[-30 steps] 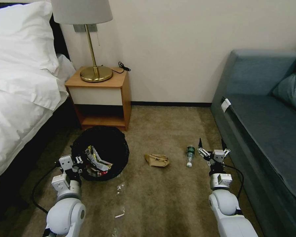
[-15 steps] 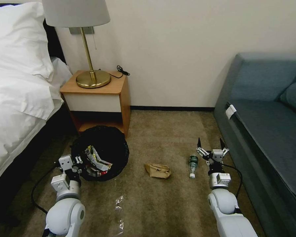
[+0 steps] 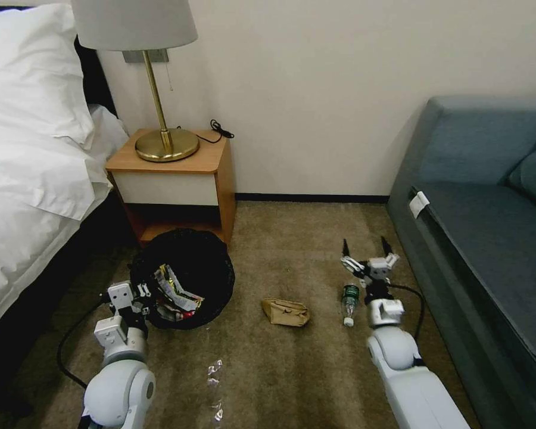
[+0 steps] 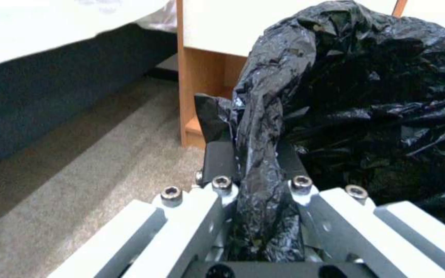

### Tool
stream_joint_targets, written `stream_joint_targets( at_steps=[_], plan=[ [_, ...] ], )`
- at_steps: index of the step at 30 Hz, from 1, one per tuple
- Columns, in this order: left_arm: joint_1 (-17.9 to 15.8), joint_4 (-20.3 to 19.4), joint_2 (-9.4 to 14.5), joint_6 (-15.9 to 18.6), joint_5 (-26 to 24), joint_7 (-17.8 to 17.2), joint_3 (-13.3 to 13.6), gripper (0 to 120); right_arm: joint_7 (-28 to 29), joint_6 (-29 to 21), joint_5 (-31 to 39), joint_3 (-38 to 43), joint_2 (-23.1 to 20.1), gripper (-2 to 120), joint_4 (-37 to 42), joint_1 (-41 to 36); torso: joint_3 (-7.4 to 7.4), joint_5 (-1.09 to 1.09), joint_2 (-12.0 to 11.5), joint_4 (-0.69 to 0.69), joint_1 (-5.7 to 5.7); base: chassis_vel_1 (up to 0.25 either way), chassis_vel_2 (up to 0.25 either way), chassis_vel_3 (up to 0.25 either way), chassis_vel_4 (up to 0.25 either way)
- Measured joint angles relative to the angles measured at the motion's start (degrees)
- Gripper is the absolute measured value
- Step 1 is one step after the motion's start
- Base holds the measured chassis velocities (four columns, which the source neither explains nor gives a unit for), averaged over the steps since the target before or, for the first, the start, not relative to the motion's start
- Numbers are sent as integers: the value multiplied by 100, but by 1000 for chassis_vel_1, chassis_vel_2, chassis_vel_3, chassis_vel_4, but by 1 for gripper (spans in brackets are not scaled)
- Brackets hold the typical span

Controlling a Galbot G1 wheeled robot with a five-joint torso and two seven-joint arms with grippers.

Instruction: Pick up the trash bin, then pick up the garbage on the floor and place it into the trash bin.

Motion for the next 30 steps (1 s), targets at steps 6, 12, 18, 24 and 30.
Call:
stream_joint_targets(
  at_steps=[6,12,18,24,30],
  plan=[
    [7,22,-23,-4,40,0,-4,4,11,-439,748,-479,39,100,-490,440,0,1,0,0,0,0,0,0,0],
    [41,-15,-52,-4,71,0,-39,4,-11,-1236,1569,-646,102,100,-773,768,0,1,0,-1,0,0,0,0,0],
    [88,-13,-95,-34,127,-2,-46,4,75,-2077,1898,-699,97,100,-703,971,0,0,0,0,0,0,0,0,0],
    [128,-13,-135,-60,184,2,-20,4,158,-2545,1896,-702,128,100,-709,1035,0,1,0,-1,0,0,0,0,0],
    [149,-15,-130,-72,184,6,-29,4,445,-2838,1791,-707,63,100,-530,879,0,1,0,-1,0,0,0,0,0]
  ],
)
